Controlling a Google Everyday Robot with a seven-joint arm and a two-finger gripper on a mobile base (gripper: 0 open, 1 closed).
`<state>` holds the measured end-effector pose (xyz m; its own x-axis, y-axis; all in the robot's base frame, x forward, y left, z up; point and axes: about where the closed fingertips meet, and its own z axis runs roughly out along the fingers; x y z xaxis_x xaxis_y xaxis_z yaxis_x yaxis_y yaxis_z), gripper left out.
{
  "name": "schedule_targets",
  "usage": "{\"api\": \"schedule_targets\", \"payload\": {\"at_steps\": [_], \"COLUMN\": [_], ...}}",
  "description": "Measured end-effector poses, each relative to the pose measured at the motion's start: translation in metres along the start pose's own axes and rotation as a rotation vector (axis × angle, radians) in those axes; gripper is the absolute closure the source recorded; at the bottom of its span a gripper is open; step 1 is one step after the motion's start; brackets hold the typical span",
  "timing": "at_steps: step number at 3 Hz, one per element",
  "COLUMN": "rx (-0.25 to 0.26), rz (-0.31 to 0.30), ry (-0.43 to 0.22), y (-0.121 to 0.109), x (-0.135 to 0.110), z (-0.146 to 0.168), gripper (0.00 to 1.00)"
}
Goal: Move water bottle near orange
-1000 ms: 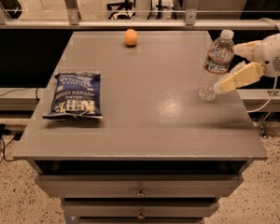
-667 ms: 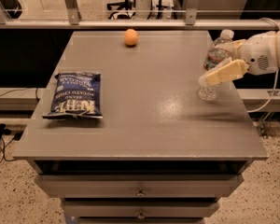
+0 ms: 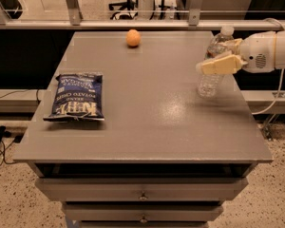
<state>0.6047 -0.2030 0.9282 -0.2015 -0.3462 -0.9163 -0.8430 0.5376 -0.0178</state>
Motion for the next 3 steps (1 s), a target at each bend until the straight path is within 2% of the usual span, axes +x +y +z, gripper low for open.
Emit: {"api": "schedule_targets", "payload": {"at_steps": [1,2,3], "rx": [0.031,0.036,0.035], "rz": [-0.034,-0.044,-0.044], "ry": [-0.065,-0.076,-0.076], "y": [-0.0122,-0.014,-0.0138], "x": [-0.0393,-0.0474,-0.0472], "z": [-0.0102,-0.0121,-0.0117], "gripper": [0.85,1.0,1.0]}}
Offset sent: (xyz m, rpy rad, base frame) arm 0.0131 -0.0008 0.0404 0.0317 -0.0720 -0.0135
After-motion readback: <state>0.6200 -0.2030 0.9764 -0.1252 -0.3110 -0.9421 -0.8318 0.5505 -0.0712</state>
